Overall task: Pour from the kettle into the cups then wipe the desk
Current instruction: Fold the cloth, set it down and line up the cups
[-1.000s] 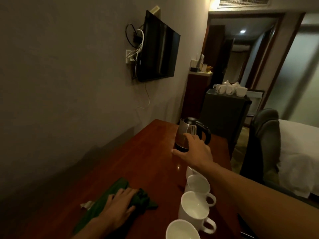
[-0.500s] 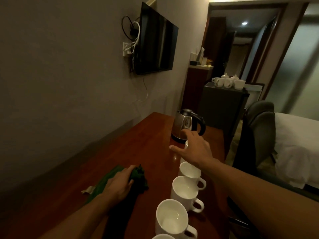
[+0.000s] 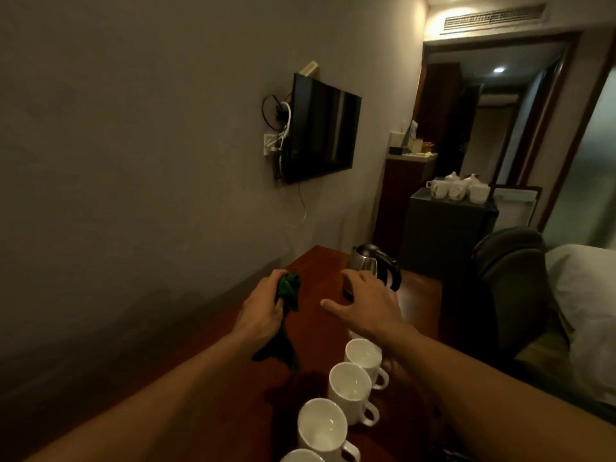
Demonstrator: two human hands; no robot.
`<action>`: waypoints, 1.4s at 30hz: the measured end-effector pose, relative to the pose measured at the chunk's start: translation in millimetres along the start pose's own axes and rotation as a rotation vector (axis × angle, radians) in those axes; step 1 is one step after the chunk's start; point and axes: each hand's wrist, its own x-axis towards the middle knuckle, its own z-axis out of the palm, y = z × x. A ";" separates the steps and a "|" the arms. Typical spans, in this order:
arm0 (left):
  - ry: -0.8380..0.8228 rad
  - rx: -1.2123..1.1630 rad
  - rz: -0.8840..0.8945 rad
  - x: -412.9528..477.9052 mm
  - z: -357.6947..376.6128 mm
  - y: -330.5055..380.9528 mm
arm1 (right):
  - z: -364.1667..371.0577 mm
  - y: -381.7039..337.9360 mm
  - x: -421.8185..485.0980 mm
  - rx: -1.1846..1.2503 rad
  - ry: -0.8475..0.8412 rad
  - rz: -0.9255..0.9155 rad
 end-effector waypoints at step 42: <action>0.427 -0.441 -0.324 40.1 -24.9 314.7 | -191.0 48.8 91.8 0.477 -0.385 -0.552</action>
